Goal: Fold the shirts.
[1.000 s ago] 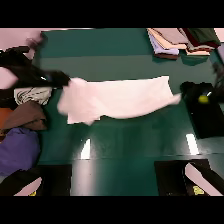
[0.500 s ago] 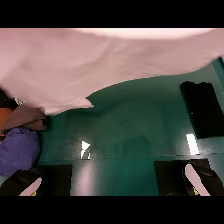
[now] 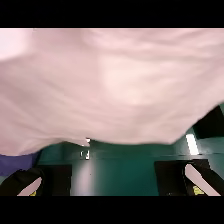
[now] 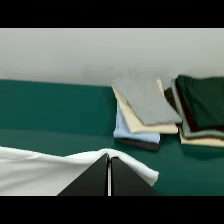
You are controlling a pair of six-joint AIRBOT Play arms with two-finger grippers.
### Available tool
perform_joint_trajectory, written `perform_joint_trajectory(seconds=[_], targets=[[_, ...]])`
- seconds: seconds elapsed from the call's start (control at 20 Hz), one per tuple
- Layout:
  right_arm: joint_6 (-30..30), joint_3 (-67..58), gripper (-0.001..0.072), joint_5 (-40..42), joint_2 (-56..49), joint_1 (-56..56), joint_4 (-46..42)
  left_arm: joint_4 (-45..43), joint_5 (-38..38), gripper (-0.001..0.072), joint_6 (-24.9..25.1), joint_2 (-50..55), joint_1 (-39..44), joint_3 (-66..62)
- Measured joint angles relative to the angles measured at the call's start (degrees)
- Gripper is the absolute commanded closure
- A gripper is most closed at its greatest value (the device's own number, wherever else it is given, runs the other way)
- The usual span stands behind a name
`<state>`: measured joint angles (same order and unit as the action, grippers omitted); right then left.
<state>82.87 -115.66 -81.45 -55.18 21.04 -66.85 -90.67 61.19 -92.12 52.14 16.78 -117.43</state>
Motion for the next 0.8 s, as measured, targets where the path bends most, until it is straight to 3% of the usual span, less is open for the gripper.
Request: perform_joint_trajectory(seconds=[0.2, 0.4, 0.6, 0.8], targets=[[0.09, 9.35, 0.0698, -2.14, -7.85, -3.89, -2.4, -2.03, 3.41, 0.0683, -2.47, 9.88, -0.26, 11.65], [-0.52, 16.37, 0.0698, -2.16, -19.69, -9.07, -6.14, 3.65, 2.23, 0.0682, -3.69, 23.19, -4.81, 18.82], [-0.74, 16.04, 0.0697, 1.64, -32.52, -11.63, -8.07, 16.33, -2.27, 0.0682, 0.22, 35.52, -10.36, 20.41], [-0.85, 7.19, 0.0698, 2.89, -42.4, -12.41, -8.48, 23.76, -4.39, 0.0682, 3.74, 41.81, -14.1, 19.56]])
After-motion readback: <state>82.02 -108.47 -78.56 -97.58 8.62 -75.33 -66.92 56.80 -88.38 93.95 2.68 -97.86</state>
